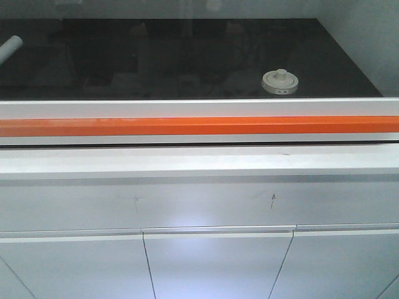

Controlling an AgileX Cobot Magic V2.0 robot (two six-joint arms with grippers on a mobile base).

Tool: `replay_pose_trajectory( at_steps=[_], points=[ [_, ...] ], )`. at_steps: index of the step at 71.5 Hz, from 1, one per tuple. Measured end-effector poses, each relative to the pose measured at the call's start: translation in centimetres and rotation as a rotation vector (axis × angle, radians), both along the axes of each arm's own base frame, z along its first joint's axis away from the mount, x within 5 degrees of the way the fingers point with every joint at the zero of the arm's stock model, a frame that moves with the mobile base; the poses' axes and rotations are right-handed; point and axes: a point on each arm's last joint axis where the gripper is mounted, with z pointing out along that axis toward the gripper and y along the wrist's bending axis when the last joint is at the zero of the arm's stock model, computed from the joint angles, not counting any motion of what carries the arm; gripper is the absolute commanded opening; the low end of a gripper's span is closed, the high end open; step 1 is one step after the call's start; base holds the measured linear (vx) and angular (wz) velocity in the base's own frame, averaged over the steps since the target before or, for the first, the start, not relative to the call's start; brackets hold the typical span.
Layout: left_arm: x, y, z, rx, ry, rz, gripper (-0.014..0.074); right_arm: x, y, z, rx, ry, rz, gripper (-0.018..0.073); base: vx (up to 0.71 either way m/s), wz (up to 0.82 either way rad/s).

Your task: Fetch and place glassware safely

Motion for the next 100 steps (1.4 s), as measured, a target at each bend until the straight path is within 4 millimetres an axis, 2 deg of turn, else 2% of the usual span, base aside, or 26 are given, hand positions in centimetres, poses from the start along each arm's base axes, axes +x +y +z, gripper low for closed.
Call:
replay_pose_trajectory(
  at_steps=[41, 53, 69, 75, 80, 89, 100],
  points=[
    [0.0, 0.0, 0.2, -0.001, -0.026, 0.001, -0.0007, 0.0, 0.0, 0.0, 0.0, -0.003, 0.0, -0.0003, 0.0, 0.0],
    [0.0, 0.0, 1.1, -0.003, -0.119, 0.002, -0.0007, 0.0, 0.0, 0.5, 0.0, -0.052, -0.003, -0.0003, 0.0, 0.0],
    [-0.4, 0.1, 3.1, -0.012, -0.317, 0.006, -0.0007, -0.3, -0.1, 2.2, -0.001, -0.223, -0.011, -0.0003, 0.0, 0.0],
    [-0.7, 0.1, 4.8, -0.013, -0.365, 0.006, -0.0007, -0.6, -0.1, 3.8, -0.001, -0.269, -0.011, -0.0003, 0.0, 0.0],
    [-1.4, 0.1, 7.2, -0.015, -0.428, 0.005, -0.0007, -0.9, -0.1, 6.0, -0.002, -0.317, -0.011, -0.0003, 0.0, 0.0],
    [-2.3, 0.1, 12.5, 0.003, -0.518, 0.006, -0.0007, -1.0, -0.1, 10.9, -0.002, -0.393, -0.012, -0.0003, 0.0, 0.0],
    [-1.7, 0.0, 18.1, 0.031, -0.556, 0.009, -0.0007, -0.3, -0.1, 16.7, -0.003, -0.449, -0.012, -0.0003, 0.0, 0.0]
  ],
)
